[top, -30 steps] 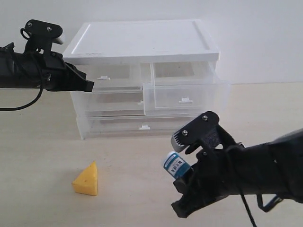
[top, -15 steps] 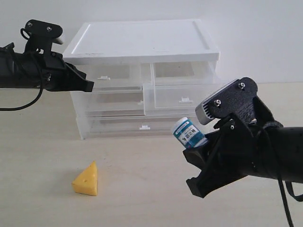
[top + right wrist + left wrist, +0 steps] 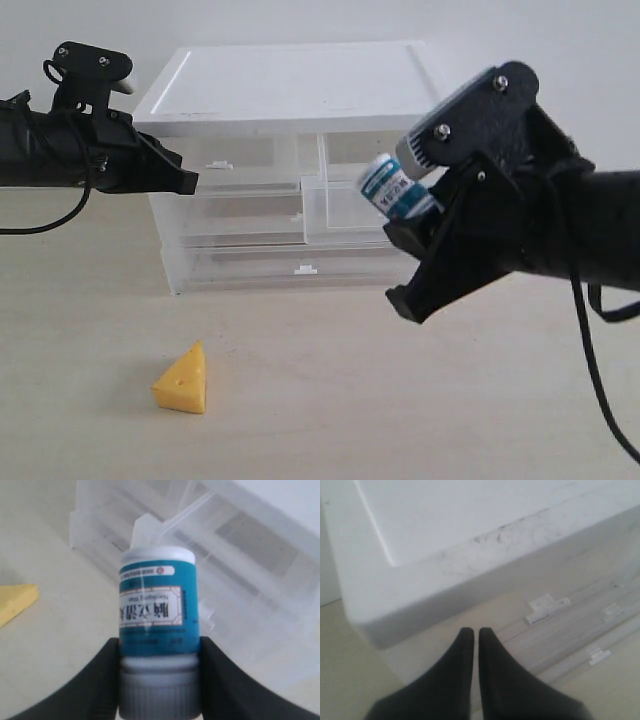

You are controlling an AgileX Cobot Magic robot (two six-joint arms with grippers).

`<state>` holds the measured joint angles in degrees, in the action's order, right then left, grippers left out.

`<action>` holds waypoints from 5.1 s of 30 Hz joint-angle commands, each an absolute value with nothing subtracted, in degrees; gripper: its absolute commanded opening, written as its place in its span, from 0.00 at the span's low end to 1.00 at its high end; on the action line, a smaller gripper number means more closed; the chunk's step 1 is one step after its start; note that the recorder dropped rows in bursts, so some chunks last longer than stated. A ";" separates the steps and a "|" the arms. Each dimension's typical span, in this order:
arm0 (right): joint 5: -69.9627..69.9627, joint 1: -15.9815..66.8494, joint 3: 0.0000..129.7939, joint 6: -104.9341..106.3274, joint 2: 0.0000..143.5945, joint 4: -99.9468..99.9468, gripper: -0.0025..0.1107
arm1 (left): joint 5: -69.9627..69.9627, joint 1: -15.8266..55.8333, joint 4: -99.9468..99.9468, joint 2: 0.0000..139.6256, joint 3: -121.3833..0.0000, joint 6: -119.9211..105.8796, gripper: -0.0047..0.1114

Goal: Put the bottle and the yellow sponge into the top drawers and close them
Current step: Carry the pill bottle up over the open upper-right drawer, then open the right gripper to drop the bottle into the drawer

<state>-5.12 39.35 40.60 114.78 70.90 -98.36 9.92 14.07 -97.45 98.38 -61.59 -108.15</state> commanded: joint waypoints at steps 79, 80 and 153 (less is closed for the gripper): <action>-22.01 37.50 54.73 121.98 87.87 -53.45 0.34 | 10.09 13.89 -97.43 98.39 -61.35 -109.04 0.07; -22.01 37.50 54.73 121.98 87.87 -53.45 0.34 | 10.09 13.89 -97.43 98.39 -61.35 -109.04 0.07; -25.03 45.16 36.69 97.49 72.53 -97.76 0.02 | 10.48 13.89 -98.00 98.39 -61.35 -109.50 0.07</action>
